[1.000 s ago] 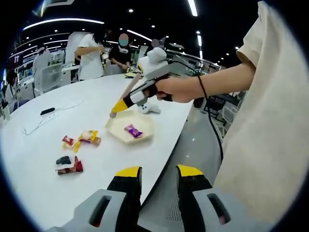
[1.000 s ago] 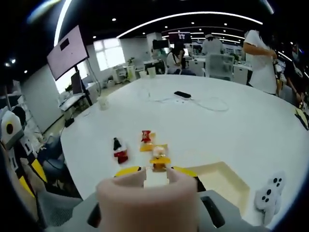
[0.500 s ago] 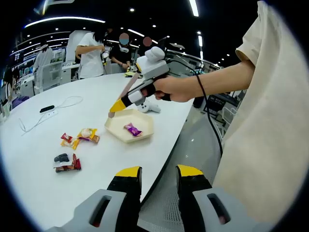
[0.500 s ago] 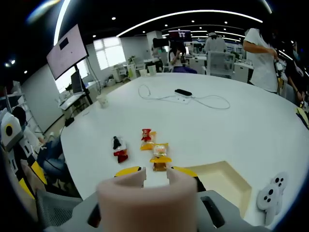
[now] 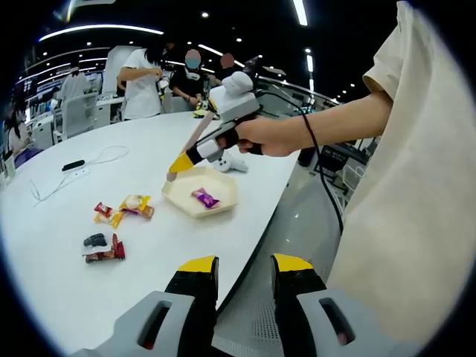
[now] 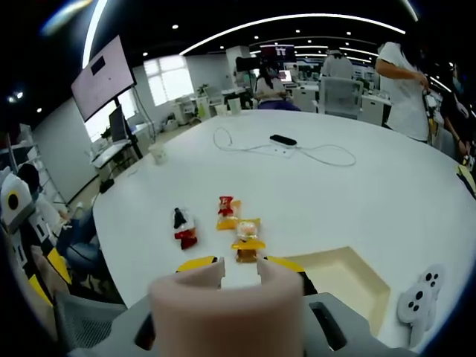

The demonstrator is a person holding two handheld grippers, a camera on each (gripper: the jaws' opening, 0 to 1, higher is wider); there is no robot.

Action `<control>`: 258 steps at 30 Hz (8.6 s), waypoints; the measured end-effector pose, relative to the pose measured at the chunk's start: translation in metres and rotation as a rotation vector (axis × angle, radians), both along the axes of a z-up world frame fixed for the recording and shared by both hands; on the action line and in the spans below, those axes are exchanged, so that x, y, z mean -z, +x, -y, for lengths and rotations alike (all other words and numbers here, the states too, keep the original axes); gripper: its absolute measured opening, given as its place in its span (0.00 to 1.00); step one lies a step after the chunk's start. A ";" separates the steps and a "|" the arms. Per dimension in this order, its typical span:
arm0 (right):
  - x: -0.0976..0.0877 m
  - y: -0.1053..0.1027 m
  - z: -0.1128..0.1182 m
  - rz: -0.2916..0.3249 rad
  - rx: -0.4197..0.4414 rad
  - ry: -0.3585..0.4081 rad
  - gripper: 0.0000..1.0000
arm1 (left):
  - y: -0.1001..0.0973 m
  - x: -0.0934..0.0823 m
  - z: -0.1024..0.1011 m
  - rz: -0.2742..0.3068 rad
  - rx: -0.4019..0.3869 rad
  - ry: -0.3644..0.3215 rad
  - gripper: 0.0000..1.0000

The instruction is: Place the target food into the container with the food tongs after gripping and lifting it, then release it inside without dropping or visibly crushing the food.

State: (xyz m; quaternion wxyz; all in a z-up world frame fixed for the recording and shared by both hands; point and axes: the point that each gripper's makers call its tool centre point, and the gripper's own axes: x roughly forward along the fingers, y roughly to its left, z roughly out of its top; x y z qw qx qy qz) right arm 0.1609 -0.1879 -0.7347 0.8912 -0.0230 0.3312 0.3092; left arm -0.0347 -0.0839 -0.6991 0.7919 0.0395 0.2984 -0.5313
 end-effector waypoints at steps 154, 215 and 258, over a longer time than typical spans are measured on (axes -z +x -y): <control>0.092 0.071 -0.064 -0.138 -0.042 -0.240 0.27 | 0.019 0.035 -0.038 -0.156 -0.128 0.000 0.27; 0.105 0.070 -0.064 -0.139 -0.110 -0.257 0.25 | 0.027 0.031 -0.030 -0.169 -0.138 -0.057 0.25; 0.084 0.059 -0.054 -0.156 -0.074 -0.164 0.18 | 0.025 0.025 -0.035 -0.145 -0.159 -0.059 0.25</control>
